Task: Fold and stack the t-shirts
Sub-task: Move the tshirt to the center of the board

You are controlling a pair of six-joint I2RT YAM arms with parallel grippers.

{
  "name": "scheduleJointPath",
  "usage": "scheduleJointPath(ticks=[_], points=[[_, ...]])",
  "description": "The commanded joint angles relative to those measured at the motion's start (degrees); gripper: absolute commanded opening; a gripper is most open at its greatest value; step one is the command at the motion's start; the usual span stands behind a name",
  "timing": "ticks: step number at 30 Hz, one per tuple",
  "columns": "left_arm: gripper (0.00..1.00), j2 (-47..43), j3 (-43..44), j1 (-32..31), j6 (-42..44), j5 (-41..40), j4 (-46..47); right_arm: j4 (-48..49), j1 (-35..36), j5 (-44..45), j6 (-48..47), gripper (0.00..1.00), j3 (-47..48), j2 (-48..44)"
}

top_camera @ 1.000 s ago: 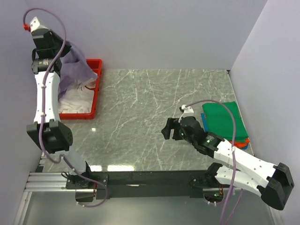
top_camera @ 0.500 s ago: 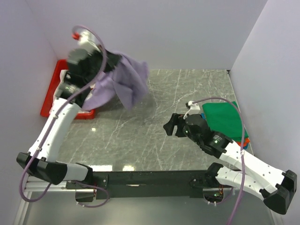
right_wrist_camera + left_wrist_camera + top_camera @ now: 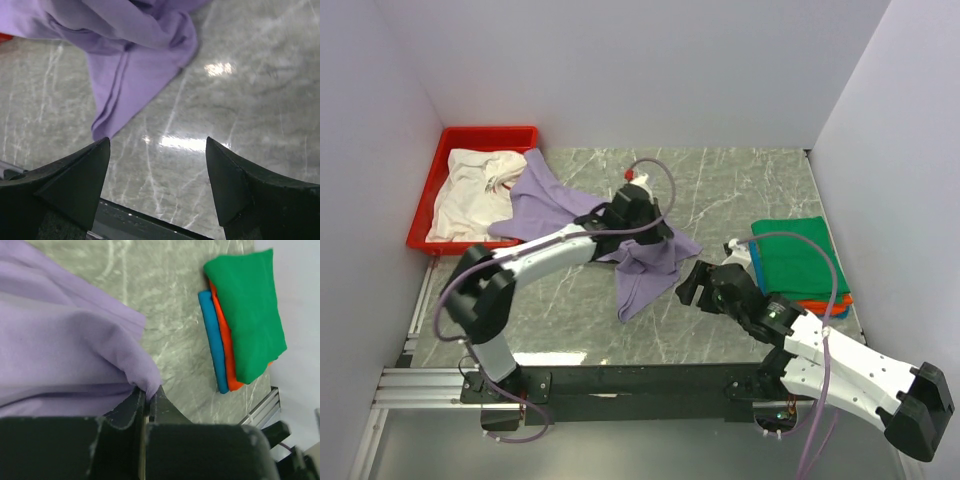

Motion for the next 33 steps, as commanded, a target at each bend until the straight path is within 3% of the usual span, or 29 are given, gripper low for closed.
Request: scheduleJointPath(ticks=[1, 12, 14, 17, 20, 23, 29, 33], points=[[0.00, 3.9, 5.8, -2.1, -4.5, 0.7, 8.4, 3.1, 0.3, 0.8, 6.3, 0.83, -1.8, -0.2], [0.01, 20.0, 24.7, -6.3, -7.6, 1.5, 6.5, 2.6, 0.2, 3.9, 9.8, 0.82, -5.0, -0.3], [0.06, 22.3, 27.6, -6.2, -7.6, 1.6, 6.0, 2.8, 0.2, 4.3, 10.6, 0.82, -5.0, 0.8], [0.23, 23.3, 29.3, -5.8, -6.9, 2.1, 3.3, 3.2, 0.2, 4.5, 11.2, 0.82, -4.9, 2.4], [0.45, 20.2, 25.1, -3.7, -6.9, 2.2, 4.6, 5.4, 0.2, 4.3, 10.3, 0.79, -3.9, 4.7], [0.54, 14.9, 18.2, -1.7, -7.2, 1.9, 5.4, 7.2, 0.3, 3.0, 8.8, 0.75, -2.6, 8.7], [0.62, 1.6, 2.5, 3.7, -7.5, -1.9, 4.2, 9.1, 3.1, 3.3, 6.2, 0.68, 3.6, 20.5], [0.59, -7.6, -7.3, 8.6, -9.5, -5.5, 1.2, 9.3, 7.1, 5.9, 6.0, 0.68, 7.7, 27.2]])
